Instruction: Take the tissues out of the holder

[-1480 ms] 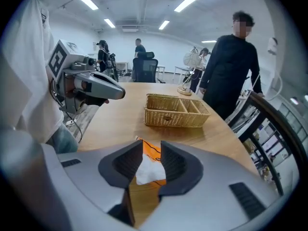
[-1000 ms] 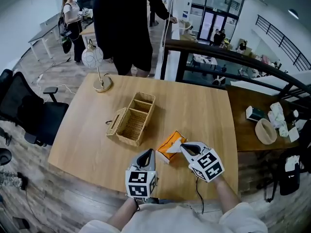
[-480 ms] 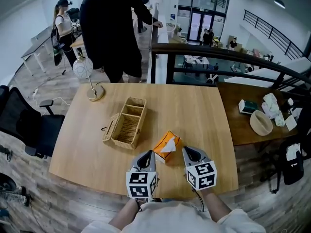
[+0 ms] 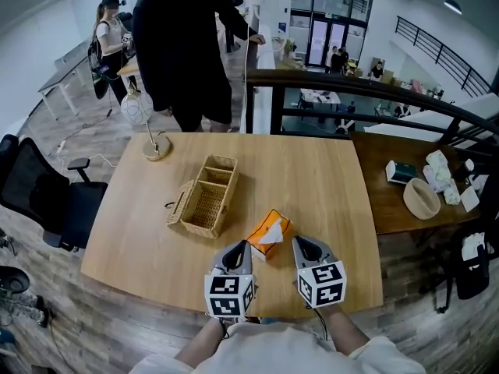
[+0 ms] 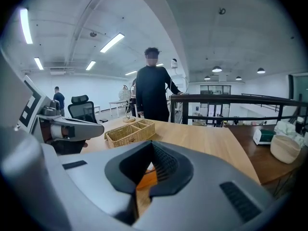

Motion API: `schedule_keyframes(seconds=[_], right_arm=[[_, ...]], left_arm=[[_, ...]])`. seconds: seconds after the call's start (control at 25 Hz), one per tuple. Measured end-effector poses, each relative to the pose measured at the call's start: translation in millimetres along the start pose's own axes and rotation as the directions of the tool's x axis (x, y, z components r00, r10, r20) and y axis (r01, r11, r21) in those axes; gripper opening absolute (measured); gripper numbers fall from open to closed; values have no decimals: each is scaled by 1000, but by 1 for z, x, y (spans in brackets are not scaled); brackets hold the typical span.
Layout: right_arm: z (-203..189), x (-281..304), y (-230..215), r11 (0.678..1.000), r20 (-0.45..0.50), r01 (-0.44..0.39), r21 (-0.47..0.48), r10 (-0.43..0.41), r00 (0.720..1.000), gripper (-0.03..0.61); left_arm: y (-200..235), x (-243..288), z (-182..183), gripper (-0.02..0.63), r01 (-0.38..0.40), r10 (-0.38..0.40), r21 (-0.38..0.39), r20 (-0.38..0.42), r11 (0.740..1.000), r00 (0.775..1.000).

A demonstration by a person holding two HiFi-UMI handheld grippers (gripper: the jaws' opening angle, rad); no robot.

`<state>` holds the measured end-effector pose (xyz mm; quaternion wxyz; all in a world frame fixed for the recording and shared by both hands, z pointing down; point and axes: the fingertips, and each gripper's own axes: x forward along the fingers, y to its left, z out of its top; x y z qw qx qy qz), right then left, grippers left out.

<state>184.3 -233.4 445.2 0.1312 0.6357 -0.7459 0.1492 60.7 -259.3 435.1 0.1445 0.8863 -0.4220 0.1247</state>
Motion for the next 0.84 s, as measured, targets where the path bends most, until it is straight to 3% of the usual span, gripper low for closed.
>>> schedule_keyframes(seconds=[0.84], right_arm=[[-11, 0, -7, 1000, -35, 6, 2, -6, 999, 3]], left_arm=[[-1, 6, 4, 11, -4, 5, -17, 12, 1000, 1000]])
